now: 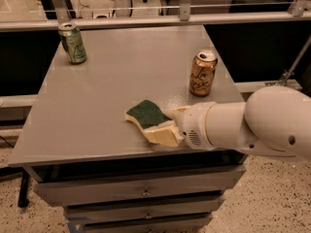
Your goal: Pick sponge
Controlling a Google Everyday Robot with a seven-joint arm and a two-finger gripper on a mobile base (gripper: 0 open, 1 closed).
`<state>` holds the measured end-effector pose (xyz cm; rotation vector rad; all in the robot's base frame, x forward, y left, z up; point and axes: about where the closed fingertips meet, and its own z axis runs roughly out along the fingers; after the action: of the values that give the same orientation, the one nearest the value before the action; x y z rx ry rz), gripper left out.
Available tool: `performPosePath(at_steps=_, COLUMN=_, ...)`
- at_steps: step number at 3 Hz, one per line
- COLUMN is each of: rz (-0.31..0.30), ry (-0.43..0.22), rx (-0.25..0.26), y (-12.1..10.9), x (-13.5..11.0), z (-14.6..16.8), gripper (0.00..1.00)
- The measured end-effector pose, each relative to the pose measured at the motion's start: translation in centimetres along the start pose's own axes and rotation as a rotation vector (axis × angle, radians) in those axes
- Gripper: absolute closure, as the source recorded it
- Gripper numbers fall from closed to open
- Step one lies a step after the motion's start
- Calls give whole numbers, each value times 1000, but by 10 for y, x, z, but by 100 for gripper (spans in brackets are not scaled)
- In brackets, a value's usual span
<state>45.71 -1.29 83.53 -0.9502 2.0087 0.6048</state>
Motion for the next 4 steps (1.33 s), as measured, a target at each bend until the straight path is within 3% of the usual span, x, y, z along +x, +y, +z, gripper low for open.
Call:
performPosePath(at_steps=1, rz=-2, ry=-1, rx=2, y=3, x=0, z=-1, gripper=87)
performPosePath(at_steps=2, rz=-13, ry=-19, rx=24, y=-10, x=-14, z=-14, gripper=100)
performPosePath(at_steps=4, rz=3, ry=-97, rx=101, y=-78, x=-72, z=-84, gripper=100)
